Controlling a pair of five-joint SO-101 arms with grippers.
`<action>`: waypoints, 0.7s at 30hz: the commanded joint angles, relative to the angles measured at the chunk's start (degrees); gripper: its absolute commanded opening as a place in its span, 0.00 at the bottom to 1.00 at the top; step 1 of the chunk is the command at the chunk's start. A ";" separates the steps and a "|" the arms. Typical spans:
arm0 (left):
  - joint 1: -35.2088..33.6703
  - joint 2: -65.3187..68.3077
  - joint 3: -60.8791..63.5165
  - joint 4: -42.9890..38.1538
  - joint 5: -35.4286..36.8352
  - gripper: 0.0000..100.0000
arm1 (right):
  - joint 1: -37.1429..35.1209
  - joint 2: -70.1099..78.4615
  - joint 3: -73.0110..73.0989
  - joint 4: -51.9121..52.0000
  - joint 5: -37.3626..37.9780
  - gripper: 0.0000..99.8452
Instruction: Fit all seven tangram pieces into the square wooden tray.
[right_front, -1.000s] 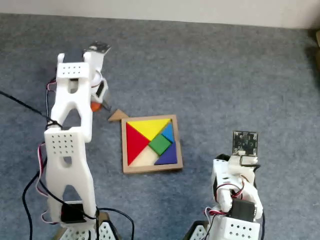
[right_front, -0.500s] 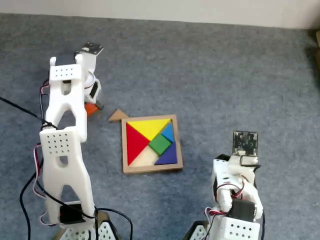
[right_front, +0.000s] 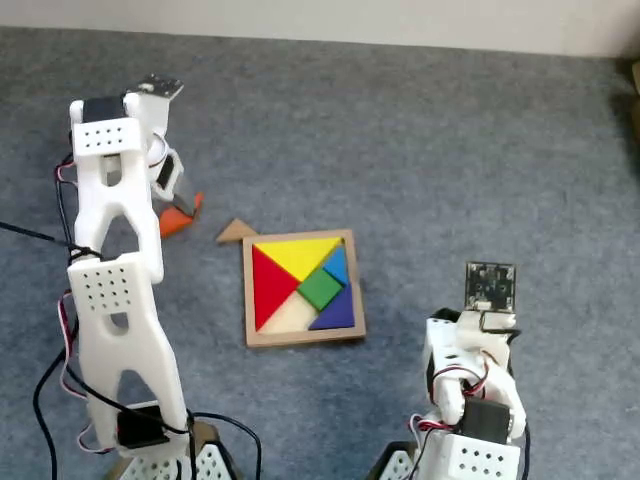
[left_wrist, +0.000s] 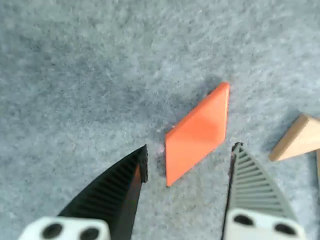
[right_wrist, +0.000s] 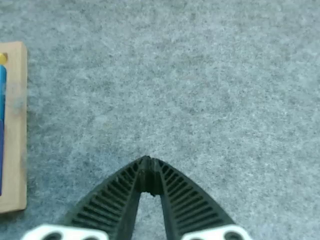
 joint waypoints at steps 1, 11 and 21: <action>2.51 -2.07 0.40 0.62 -0.62 0.27 | 0.57 -0.40 8.13 -1.10 -0.26 0.01; 4.62 5.05 0.48 -4.66 -0.79 0.27 | 0.57 -0.40 8.13 -1.10 -0.26 0.01; 2.86 6.81 -1.36 -4.75 -3.87 0.20 | 0.57 -0.40 8.13 -1.10 -0.26 0.01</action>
